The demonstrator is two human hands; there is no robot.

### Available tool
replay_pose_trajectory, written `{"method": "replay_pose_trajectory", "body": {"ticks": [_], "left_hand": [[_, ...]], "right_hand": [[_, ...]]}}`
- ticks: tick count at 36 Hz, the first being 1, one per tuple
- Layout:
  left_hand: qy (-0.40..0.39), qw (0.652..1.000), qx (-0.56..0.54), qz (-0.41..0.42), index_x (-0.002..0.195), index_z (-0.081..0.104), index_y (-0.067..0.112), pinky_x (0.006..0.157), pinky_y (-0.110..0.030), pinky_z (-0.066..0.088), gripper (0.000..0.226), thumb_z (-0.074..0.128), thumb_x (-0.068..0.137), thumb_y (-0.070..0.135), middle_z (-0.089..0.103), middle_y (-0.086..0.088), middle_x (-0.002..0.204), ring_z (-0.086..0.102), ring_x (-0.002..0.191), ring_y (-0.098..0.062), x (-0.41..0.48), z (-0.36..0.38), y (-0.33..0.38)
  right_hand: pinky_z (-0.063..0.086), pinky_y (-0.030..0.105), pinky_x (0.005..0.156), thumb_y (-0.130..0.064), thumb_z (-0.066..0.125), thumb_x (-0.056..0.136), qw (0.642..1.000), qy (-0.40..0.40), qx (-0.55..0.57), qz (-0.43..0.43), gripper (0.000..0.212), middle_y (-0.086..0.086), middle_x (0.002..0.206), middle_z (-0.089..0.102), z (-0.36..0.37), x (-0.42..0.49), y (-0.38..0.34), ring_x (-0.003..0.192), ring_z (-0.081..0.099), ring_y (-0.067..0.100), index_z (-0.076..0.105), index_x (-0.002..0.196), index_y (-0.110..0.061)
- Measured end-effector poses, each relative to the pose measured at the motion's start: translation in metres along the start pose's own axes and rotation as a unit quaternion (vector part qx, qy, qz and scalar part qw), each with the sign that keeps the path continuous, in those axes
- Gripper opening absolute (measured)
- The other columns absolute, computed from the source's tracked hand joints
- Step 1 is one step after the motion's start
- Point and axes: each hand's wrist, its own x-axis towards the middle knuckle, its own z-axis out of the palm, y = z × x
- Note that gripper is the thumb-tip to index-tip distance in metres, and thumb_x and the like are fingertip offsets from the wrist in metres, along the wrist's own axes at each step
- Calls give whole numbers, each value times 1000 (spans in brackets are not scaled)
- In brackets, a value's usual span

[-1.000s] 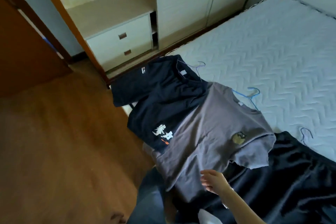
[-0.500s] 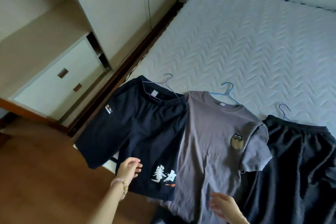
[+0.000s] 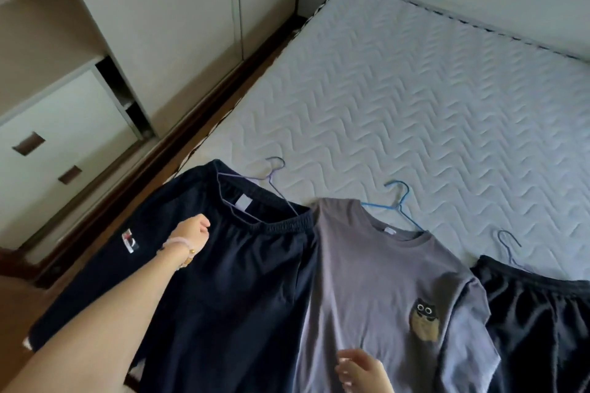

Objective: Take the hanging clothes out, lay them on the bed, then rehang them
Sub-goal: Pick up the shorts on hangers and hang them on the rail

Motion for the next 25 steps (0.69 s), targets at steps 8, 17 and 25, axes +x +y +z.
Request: {"method": "replay_pose_trajectory", "body": {"ticks": [8,17,25], "left_hand": [[27,976,185,115,143,32,15,105,-46,38,55,47,91,6,35,-9,148,39,131,-32,142,-28,37],[-33,946,282,157,142,32,19,100,-43,44,52,49,93,21,18,0,154,38,128,-32,212,-20,37],[-32,963,250,90,123,39,16,76,-42,52,53,67,82,33,51,-16,117,56,97,-34,213,-22,36]], "right_hand": [[44,24,53,12,56,81,994,103,-30,-16,26,15,61,69,2,69,-1,55,59,24,68,71,-8],[41,21,45,15,48,86,993,116,-6,21,21,18,72,64,38,97,10,55,49,22,65,87,1],[39,26,55,10,50,86,990,137,-3,32,22,13,71,67,49,103,5,62,56,23,67,87,-3]]}}
